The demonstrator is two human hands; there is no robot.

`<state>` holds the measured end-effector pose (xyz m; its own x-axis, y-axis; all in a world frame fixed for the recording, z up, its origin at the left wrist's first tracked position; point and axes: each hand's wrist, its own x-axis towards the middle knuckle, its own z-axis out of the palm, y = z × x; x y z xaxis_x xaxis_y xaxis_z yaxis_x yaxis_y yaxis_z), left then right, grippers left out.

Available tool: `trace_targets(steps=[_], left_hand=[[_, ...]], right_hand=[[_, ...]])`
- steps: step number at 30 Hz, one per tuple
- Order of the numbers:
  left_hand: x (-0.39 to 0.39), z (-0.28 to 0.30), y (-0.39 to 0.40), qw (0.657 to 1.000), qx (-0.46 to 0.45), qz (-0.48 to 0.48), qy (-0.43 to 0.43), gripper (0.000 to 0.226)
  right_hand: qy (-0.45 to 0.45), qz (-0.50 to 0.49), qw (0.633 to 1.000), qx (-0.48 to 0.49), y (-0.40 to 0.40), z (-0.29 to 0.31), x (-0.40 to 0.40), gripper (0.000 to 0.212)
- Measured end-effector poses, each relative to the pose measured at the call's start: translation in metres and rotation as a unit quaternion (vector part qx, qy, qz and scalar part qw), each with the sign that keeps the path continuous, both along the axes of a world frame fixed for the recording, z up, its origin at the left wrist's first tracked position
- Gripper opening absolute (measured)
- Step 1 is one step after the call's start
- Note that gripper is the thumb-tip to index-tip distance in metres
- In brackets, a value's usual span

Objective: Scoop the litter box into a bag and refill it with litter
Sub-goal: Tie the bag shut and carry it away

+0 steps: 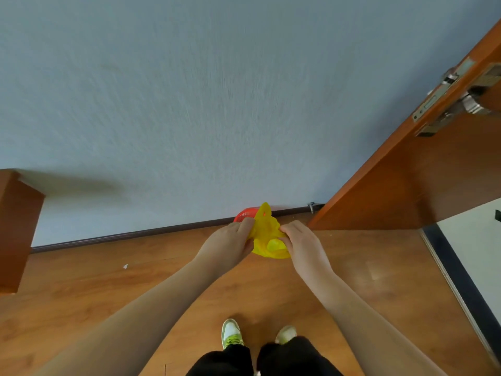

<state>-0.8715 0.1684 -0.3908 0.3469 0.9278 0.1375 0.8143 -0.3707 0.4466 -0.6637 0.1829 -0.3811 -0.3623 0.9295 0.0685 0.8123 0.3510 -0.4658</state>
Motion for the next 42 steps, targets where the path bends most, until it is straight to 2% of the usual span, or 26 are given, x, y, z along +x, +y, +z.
trace_targets(steps=[3, 8, 17, 21, 35, 39, 42], left_hand=[[0.005, -0.014, 0.027, 0.999, -0.022, 0.036, 0.008, 0.050], [0.004, -0.046, 0.070, 0.998, -0.027, 0.020, 0.049, 0.038], [0.013, -0.132, 0.130, 0.994, -0.018, 0.016, 0.107, 0.036], [0.014, -0.191, 0.145, 0.994, -0.024, 0.041, 0.093, 0.037], [0.028, -0.471, 0.184, 0.993, -0.024, 0.052, 0.105, 0.034], [0.032, -0.537, 0.189, 0.989, -0.004, 0.052, 0.138, 0.027], [0.034, -0.580, 0.188, 0.983, 0.022, 0.052, 0.174, 0.032]], right_hand=[[0.017, 0.008, 1.000, 0.006, 0.030, -0.016, 0.000, 0.010], [0.022, 0.036, 0.999, -0.003, 0.084, -0.059, 0.002, 0.009], [0.010, 0.111, 0.994, -0.020, 0.159, -0.158, 0.017, 0.022], [0.018, 0.125, 0.992, -0.021, 0.181, -0.213, 0.018, 0.023], [-0.014, 0.096, 0.995, -0.015, 0.217, -0.489, 0.016, 0.025], [-0.030, 0.104, 0.994, -0.002, 0.221, -0.555, 0.013, 0.027], [-0.032, 0.105, 0.994, 0.004, 0.222, -0.594, 0.011, 0.032]])
